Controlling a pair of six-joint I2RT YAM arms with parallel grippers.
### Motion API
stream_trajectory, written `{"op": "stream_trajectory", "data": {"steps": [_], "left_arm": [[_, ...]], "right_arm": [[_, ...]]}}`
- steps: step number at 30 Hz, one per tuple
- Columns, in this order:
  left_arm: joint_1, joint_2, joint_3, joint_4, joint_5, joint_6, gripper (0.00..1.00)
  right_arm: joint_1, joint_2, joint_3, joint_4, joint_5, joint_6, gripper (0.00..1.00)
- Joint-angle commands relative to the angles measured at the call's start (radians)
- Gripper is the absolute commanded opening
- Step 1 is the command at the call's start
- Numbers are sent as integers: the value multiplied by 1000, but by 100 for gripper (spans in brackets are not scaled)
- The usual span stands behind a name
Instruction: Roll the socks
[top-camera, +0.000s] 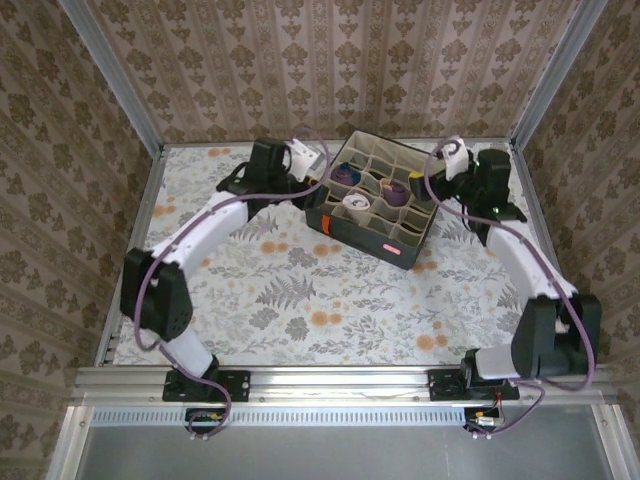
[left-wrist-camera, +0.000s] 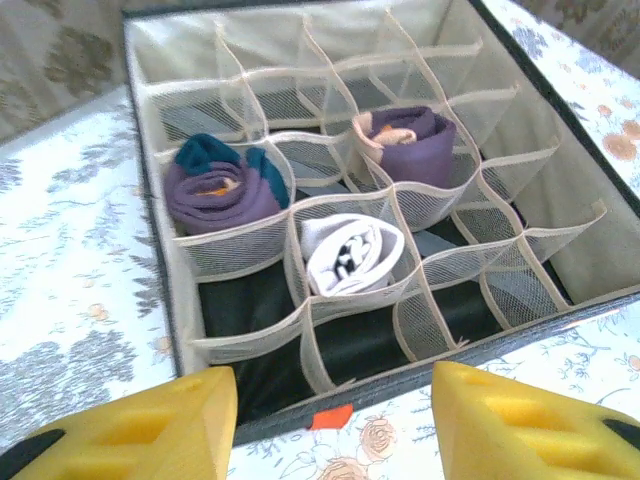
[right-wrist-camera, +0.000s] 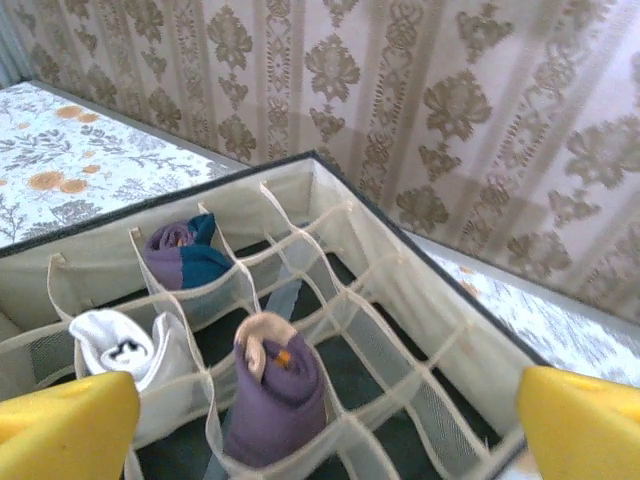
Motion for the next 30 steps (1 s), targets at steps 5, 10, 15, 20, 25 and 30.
{"op": "stream_trajectory", "data": {"steps": [5,10,15,20,25,30], "left_arm": [[116,-205,-309,114,-79,-55,53],[158,-390,-522,175,-211,-34,65],[178,-581,-753,295,-377,-9,90],[185,-771,-975,471,-498,35,100],[188,-867,-1124,610,-599,59,100],[237,-788,-1228,836,-643,36,100]], "right_arm": [[-2,-364,-285,-37,192,79,100],[-1,-565,-432,-77,377,148,100],[-2,-647,-598,-49,427,206,100],[-2,-684,-754,134,463,319,100],[-2,-613,-849,399,496,328,100],[-2,-388,-847,644,490,334,100]]}}
